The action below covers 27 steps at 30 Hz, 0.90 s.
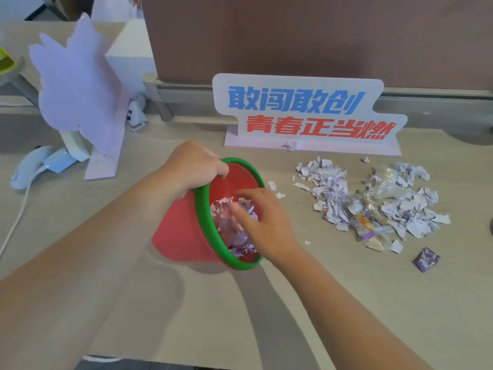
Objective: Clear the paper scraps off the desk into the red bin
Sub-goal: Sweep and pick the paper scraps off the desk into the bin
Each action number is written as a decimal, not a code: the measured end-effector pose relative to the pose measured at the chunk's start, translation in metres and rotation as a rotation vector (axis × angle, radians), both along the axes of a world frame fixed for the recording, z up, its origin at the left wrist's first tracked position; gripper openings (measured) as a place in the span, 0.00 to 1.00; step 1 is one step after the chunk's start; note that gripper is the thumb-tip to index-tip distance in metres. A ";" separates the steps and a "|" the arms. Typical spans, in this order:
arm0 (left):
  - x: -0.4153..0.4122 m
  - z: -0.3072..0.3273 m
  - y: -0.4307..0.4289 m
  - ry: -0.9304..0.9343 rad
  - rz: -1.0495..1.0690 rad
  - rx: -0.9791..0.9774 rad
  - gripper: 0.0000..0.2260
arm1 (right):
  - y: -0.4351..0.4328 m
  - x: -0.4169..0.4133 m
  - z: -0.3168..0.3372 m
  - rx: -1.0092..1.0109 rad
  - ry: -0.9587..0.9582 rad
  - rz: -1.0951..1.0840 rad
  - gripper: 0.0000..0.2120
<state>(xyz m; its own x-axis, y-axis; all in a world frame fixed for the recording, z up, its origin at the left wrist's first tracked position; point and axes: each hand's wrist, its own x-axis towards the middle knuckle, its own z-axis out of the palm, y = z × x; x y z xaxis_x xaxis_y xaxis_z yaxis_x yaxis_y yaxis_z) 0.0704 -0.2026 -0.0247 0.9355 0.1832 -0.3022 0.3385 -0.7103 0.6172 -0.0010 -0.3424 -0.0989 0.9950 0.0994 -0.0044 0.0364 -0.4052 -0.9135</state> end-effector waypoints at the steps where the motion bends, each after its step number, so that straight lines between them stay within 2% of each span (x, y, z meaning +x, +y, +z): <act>1: 0.000 -0.001 -0.002 0.001 -0.006 0.006 0.15 | -0.011 0.000 0.002 0.017 0.012 -0.080 0.09; 3: 0.000 -0.002 -0.004 0.005 -0.023 0.013 0.15 | -0.041 0.000 -0.012 -0.024 0.086 -0.283 0.04; 5: -0.001 -0.001 -0.007 0.009 -0.043 0.027 0.11 | -0.072 -0.003 -0.040 -0.197 0.212 -0.397 0.04; 7: -0.002 -0.002 -0.010 0.011 -0.068 0.045 0.08 | -0.095 -0.012 -0.069 -0.358 0.356 -0.375 0.06; 9: -0.002 -0.003 -0.013 0.009 -0.087 0.058 0.06 | -0.106 -0.021 -0.087 -0.397 0.435 -0.317 0.09; 11: -0.002 -0.004 -0.015 0.011 -0.106 0.070 0.05 | -0.109 -0.024 -0.092 -0.396 0.414 -0.289 0.08; 14: -0.002 -0.005 -0.019 0.026 -0.151 0.091 0.08 | -0.111 -0.021 -0.094 -0.424 0.357 -0.272 0.04; 21: -0.004 -0.007 -0.019 0.025 -0.153 0.100 0.06 | -0.112 -0.016 -0.093 -0.615 0.385 -0.105 0.06; 23: -0.005 -0.007 -0.019 0.024 -0.124 0.084 0.07 | -0.107 -0.012 -0.083 -0.519 0.401 -0.184 0.07; 25: -0.005 -0.007 -0.019 0.020 -0.117 0.091 0.09 | -0.089 -0.010 -0.062 -0.331 0.296 -0.284 0.06; 27: -0.004 -0.006 -0.019 0.024 -0.125 0.101 0.11 | -0.062 -0.009 -0.033 -0.213 0.172 -0.173 0.05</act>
